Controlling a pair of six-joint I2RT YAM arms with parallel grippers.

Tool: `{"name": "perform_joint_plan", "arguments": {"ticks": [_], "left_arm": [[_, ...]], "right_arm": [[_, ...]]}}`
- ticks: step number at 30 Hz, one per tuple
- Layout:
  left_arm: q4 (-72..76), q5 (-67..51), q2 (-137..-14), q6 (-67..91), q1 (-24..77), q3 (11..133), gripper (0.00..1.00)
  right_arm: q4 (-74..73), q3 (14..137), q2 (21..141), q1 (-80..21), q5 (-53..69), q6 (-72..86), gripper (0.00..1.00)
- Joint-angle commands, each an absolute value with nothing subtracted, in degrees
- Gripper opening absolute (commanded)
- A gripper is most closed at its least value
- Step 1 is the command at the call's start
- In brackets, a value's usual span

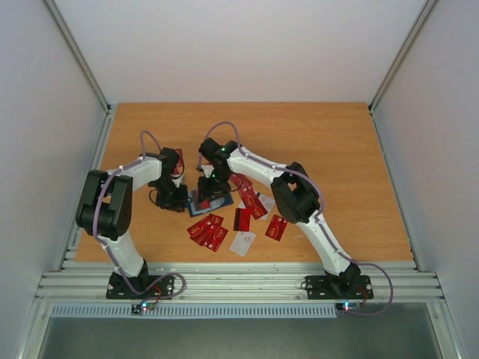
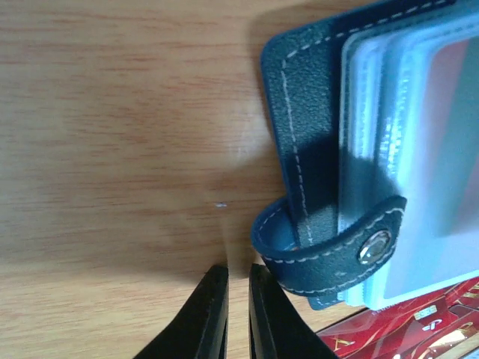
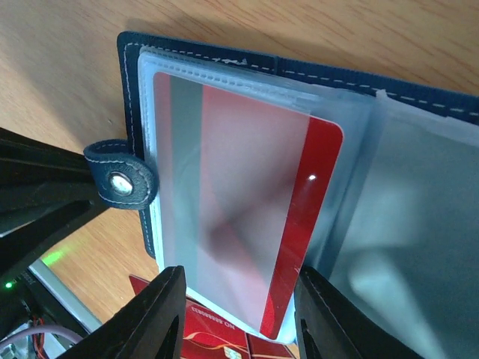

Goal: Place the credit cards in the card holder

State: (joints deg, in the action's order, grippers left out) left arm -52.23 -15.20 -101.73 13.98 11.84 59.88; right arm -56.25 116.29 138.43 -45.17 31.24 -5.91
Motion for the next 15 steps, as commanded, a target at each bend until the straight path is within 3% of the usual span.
{"name": "perform_joint_plan", "arguments": {"ticks": [1,15], "left_arm": [[-48.47,-17.69,-104.02,13.05,11.51,58.52,0.11],[-46.47,-21.5,-105.68,12.96,11.53,58.94,0.1]], "right_arm": [[-60.45,121.12,141.33,-46.87,30.08,-6.42,0.41],[-68.44,131.54,144.54,-48.99,28.72,-7.03,0.41]]}}
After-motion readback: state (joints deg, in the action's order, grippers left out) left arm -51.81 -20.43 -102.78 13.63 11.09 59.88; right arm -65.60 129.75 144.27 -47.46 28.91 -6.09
